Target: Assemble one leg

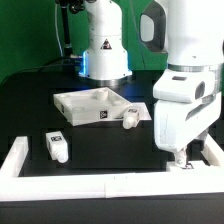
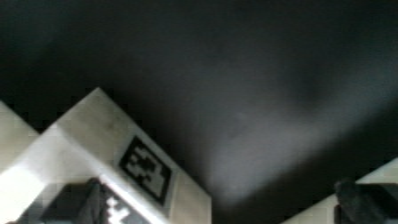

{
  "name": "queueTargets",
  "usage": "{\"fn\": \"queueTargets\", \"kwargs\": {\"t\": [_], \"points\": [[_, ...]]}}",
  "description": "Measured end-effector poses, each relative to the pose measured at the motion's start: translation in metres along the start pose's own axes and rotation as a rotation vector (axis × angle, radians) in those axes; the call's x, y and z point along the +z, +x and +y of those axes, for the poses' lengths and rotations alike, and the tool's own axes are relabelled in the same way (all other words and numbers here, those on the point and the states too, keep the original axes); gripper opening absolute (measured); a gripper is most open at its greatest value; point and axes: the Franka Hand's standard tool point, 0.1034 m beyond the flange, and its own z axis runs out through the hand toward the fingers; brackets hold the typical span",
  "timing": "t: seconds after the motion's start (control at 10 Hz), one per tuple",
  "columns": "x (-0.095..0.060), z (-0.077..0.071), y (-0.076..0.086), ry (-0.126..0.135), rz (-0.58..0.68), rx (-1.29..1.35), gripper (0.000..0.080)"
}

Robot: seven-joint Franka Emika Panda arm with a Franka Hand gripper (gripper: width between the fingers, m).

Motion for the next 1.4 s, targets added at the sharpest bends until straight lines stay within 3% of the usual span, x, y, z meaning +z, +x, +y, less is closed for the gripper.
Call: {"fn": "queueTargets", "kwargs": {"t": [0.6,0.9,1.4], "points": [[0.001,0.002,-0.008,-0.041,0.045,0.001,0.0648],[-0.003,-0.005,-0.033,-0.030,0.027,0.002,0.0648],[-0.004,-0.012,-0.040,-0.021,0.017,0.012,0.0648]]}}
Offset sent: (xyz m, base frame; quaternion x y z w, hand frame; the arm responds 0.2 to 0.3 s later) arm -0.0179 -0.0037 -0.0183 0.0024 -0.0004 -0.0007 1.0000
